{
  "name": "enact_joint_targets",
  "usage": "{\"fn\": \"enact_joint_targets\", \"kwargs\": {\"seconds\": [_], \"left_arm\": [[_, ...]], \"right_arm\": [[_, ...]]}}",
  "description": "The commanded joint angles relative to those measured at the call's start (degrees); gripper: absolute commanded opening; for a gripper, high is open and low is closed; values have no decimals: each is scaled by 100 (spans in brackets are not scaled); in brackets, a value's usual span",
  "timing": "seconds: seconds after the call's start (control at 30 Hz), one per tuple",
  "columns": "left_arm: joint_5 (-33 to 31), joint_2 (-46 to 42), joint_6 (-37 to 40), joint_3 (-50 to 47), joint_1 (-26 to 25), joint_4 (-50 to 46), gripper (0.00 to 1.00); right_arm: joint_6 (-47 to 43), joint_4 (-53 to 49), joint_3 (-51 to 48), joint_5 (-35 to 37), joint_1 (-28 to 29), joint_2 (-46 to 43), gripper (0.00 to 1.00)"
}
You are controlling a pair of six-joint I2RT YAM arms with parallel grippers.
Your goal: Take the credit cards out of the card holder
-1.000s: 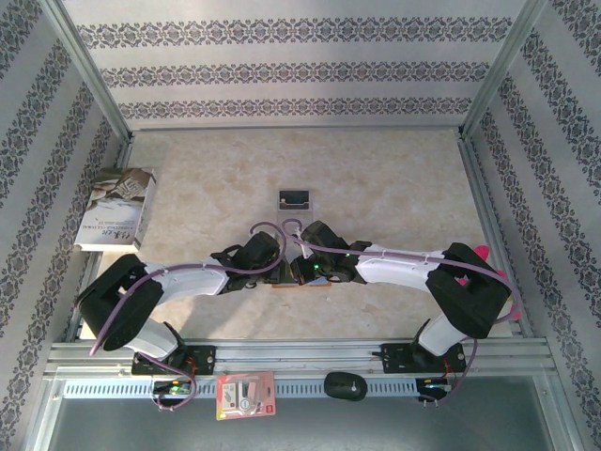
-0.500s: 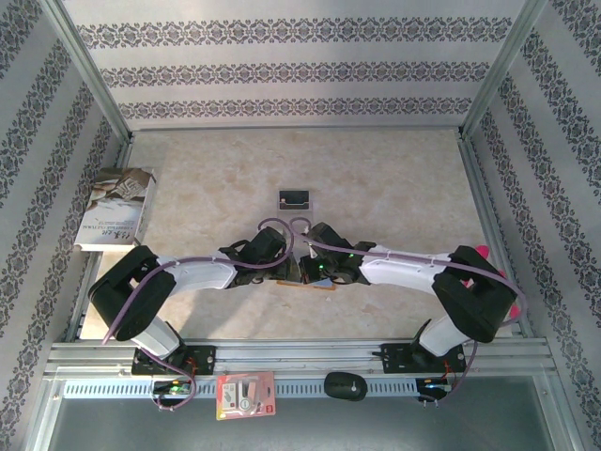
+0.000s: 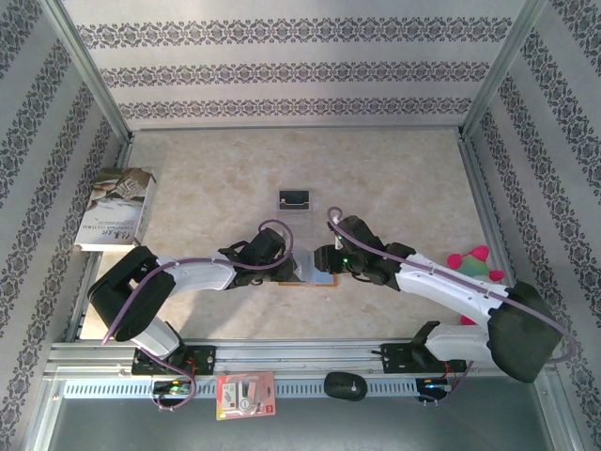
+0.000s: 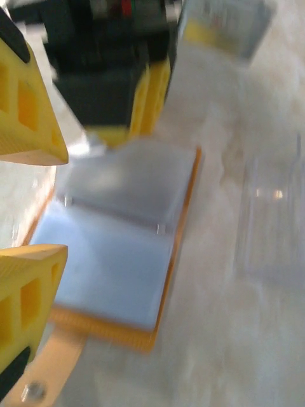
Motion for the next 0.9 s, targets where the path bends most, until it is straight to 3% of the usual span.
{"fn": "enact_joint_targets", "kwargs": {"seconds": [0.0,0.13,0.33,0.47,0.6,0.87], "left_arm": [[102,27,82,-177,-90,-570,30],[85,-118,74,-155,-91,-602,36],[106,-355,129,124,-90,-792,41],[114,-243,210,258,-90,-938,42],[127,-123,187,226,-97,-890,42],[152,-24,135,135,-90,-768,41]], "right_arm": [[-406,301,572,-1334,-24,630,33],[-228,415,753,-1008,-77,953,28],[52,359,332,-400,-413,545,28],[-67,601,154,-1063,-557,480,28],[-291,488,568,-1848,-349,1077,30],[-29,363,843,-1667,-68,1995,26]]}}
